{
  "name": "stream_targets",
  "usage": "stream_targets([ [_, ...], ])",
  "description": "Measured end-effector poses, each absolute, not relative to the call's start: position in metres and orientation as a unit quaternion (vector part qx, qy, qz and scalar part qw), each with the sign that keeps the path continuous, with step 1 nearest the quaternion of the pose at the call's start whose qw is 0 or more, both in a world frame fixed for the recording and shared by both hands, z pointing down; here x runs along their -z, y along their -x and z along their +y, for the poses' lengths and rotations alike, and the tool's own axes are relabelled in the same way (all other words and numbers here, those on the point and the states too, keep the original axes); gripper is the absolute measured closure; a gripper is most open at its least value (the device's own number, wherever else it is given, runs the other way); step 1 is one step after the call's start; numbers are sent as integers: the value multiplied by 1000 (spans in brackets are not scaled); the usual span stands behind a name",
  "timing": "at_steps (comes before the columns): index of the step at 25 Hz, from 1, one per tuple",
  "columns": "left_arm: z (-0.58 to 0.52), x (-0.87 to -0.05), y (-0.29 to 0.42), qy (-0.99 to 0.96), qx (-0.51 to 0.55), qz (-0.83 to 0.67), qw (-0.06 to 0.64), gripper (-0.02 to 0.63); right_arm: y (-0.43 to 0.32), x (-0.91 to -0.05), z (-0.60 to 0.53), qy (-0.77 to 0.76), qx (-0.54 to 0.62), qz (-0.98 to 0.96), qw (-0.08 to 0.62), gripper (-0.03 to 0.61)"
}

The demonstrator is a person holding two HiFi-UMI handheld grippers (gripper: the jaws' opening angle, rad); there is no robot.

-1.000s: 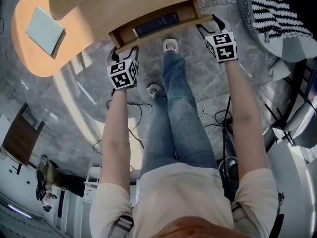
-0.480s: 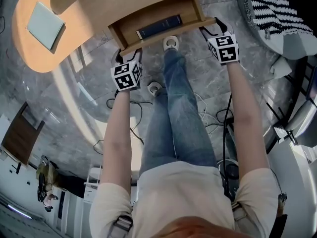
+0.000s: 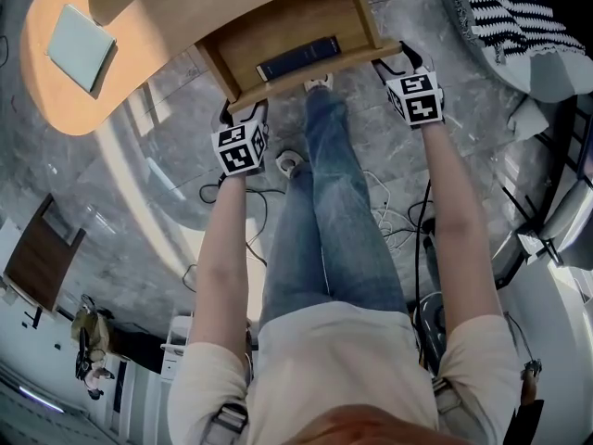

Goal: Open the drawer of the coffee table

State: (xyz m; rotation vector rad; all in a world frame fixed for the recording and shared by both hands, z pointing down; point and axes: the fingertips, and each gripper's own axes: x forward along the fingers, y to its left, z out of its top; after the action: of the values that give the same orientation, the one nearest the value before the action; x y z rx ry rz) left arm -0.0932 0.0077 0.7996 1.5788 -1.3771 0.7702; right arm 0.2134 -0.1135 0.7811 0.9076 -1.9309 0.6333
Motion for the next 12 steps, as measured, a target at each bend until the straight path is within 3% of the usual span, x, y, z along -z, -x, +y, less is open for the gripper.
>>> stream_targets([
  [12, 23, -826, 87, -629, -336, -538, 450, 273, -222, -810, -96, -378, -271, -755, 463, 285],
])
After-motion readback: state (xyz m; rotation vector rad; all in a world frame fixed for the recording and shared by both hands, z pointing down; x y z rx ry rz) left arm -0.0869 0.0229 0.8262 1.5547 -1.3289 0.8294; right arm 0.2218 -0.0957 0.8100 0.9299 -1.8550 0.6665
